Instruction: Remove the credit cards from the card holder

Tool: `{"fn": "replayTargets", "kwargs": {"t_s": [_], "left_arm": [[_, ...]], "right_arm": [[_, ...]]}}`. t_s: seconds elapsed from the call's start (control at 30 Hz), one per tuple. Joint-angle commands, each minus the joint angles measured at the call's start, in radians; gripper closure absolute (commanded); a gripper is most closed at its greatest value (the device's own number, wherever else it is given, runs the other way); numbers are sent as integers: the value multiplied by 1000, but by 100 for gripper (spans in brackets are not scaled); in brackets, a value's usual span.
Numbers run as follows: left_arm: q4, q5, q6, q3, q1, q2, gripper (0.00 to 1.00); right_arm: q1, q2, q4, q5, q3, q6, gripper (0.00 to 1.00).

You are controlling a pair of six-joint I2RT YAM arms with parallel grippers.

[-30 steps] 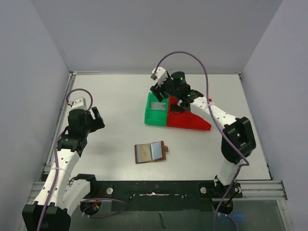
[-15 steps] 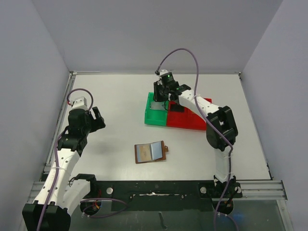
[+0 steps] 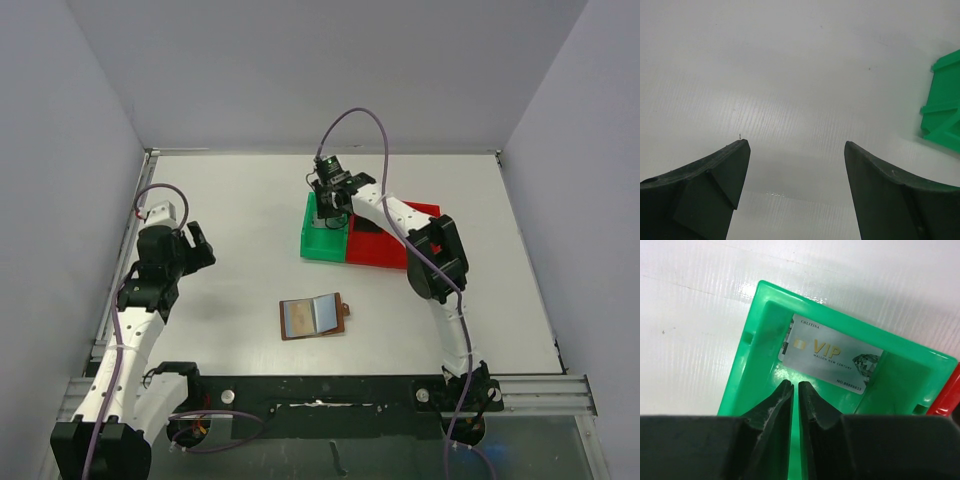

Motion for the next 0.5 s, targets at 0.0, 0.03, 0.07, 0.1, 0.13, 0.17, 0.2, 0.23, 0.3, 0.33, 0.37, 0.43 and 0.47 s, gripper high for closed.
{"fn": "replayTargets", "kwargs": {"t_s": [0.0, 0.03, 0.07, 0.1, 0.13, 0.17, 0.2, 0.23, 0.3, 0.33, 0.37, 0.43, 0.47], "left_arm": [[67, 29, 1, 6, 21, -4, 23], [69, 32, 1, 5, 22, -3, 23], [68, 34, 1, 6, 24, -1, 23], [68, 38, 1, 5, 25, 2, 23], [69, 39, 1, 6, 25, 4, 23], [68, 39, 2, 7, 25, 5, 23], [67, 40, 2, 6, 26, 5, 23], [67, 37, 2, 6, 28, 2, 23], [67, 35, 1, 6, 32, -4, 23], [67, 34, 1, 4, 34, -6, 23], [69, 34, 1, 4, 37, -8, 23], [69, 36, 1, 4, 40, -2, 23], [67, 37, 1, 6, 40, 2, 23]], "right_arm": [[19, 6, -21, 54, 52, 9, 88], [19, 10, -27, 54, 53, 12, 88], [20, 13, -28, 50, 53, 15, 88], [22, 16, -31, 45, 53, 18, 88], [25, 20, -32, 40, 53, 19, 88], [28, 23, -32, 42, 52, 21, 88], [31, 28, -31, 43, 51, 22, 88], [32, 33, -28, 43, 52, 26, 88], [32, 49, -26, 42, 59, 30, 88], [32, 57, -26, 41, 65, 30, 88], [32, 65, -27, 40, 70, 29, 88], [32, 80, -35, 36, 78, 29, 88], [33, 87, -40, 35, 83, 28, 88]]}}
